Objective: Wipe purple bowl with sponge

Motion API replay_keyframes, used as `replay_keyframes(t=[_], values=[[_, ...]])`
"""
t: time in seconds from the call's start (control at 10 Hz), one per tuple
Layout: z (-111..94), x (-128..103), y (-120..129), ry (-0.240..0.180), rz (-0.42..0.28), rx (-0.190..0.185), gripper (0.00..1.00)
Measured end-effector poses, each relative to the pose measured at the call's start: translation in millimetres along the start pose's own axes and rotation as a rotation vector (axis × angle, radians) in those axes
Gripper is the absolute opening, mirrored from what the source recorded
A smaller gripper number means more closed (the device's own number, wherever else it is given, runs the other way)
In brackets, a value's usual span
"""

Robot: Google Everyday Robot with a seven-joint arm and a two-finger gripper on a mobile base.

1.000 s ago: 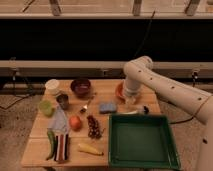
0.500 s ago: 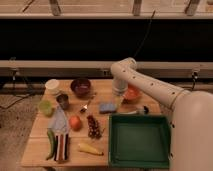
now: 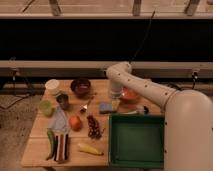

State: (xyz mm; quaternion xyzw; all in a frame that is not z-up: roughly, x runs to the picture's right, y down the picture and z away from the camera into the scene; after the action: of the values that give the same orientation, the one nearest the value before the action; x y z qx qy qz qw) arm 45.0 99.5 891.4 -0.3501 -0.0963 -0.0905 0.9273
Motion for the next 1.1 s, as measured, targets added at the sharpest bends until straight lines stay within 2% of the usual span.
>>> replay_keyframes(t=[0.6, 0.7, 1.1], values=[[23, -7, 10, 0.026, -0.019, -0.041, 0.63], [24, -8, 11, 0.029, -0.021, -0.041, 0.57], [29, -10, 10, 0.032, -0.021, -0.040, 0.15]])
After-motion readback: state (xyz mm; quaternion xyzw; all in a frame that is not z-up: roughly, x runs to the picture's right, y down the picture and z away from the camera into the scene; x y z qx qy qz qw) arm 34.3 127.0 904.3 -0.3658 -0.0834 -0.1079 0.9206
